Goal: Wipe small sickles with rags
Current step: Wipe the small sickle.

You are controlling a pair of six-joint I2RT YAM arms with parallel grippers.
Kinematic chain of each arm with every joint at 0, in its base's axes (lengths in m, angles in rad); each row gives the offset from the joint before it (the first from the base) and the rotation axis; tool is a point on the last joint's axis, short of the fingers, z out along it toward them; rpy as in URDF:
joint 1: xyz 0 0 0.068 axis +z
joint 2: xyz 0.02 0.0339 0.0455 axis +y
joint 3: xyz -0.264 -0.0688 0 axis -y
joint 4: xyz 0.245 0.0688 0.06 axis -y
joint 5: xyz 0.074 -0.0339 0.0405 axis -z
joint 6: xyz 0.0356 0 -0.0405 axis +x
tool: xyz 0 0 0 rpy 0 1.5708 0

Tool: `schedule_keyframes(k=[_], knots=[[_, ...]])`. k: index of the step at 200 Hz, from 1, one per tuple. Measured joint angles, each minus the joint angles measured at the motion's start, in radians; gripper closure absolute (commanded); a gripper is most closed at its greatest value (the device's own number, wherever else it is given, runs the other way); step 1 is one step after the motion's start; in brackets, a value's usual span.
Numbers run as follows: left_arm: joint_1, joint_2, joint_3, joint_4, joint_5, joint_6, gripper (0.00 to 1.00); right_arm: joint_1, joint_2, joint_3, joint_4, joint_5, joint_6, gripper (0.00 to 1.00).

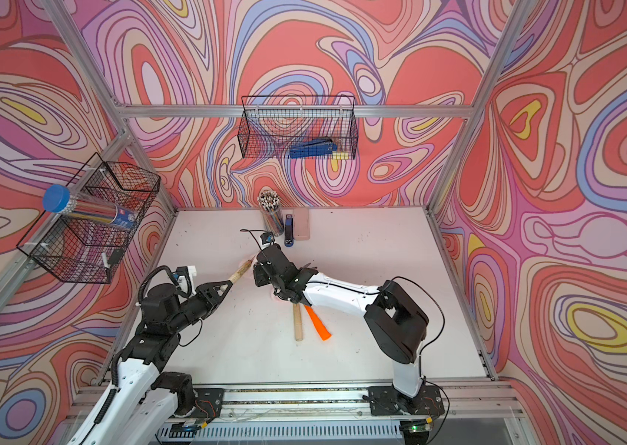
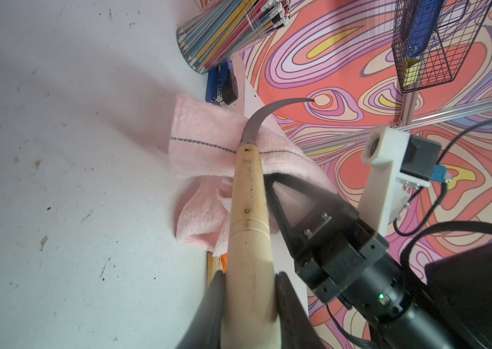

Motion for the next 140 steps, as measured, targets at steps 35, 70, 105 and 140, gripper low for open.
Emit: schedule_keyframes(k=[35,70,105,140], knots=[[0.0,-0.005,0.0,-0.009,-0.001,0.0,1.0,-0.01,0.056,0.053,-0.005,-0.013,-0.001,1.0],[0.0,-0.016,0.0,-0.01,-0.006,0.0,1.0,-0.012,0.092,0.101,-0.007,-0.018,-0.001,1.0],[0.0,-0.021,0.0,-0.014,-0.008,0.0,1.0,-0.023,0.111,0.122,-0.014,-0.022,0.0,1.0],[0.0,-0.021,0.0,-0.014,-0.007,0.0,1.0,-0.077,0.112,0.122,-0.023,-0.028,0.011,1.0]])
